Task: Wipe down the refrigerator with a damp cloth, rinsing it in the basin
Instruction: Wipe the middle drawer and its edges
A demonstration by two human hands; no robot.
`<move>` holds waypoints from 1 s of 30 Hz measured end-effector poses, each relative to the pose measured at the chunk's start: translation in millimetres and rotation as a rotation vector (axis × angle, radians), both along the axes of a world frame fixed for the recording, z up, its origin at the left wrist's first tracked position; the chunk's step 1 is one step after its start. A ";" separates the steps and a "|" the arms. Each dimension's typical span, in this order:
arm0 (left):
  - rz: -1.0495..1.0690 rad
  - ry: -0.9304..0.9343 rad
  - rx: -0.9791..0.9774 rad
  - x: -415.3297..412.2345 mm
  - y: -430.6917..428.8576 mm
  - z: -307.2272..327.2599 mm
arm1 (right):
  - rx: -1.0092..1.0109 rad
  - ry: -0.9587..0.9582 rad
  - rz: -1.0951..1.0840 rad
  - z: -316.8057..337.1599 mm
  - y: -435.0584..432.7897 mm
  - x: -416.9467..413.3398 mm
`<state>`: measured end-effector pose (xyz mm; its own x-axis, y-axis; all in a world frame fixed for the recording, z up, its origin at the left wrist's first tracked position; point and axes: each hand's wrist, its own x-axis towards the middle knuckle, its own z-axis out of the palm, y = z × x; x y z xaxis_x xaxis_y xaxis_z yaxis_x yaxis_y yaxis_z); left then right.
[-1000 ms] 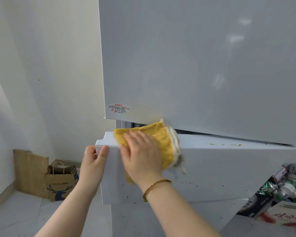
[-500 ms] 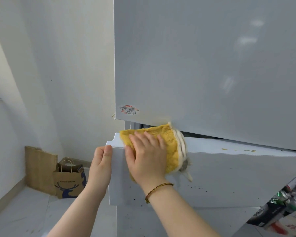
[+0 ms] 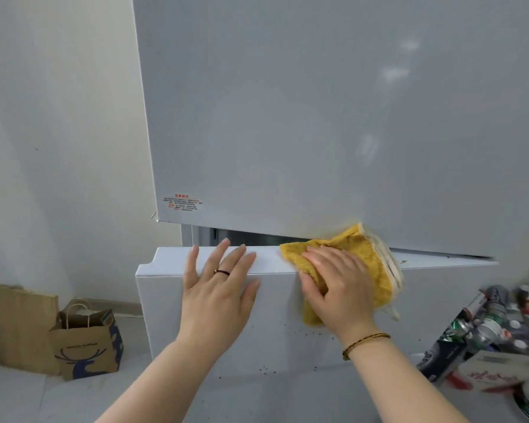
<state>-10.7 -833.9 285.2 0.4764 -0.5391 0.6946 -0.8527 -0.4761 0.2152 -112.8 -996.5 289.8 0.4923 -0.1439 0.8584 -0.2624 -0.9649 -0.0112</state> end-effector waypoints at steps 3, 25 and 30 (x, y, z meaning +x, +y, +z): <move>0.053 0.001 0.056 -7.5 -10.2 4.3 | 0.011 -0.022 -0.059 0.2 -28.3 -28.7; 0.107 -0.042 -0.163 -40.1 -5.1 -6.6 | 0.185 -0.080 -0.248 2.2 -108.4 -102.7; 0.143 -0.092 -0.199 -37.1 -6.7 -9.3 | 0.486 -0.218 -0.342 4.1 -122.8 -116.2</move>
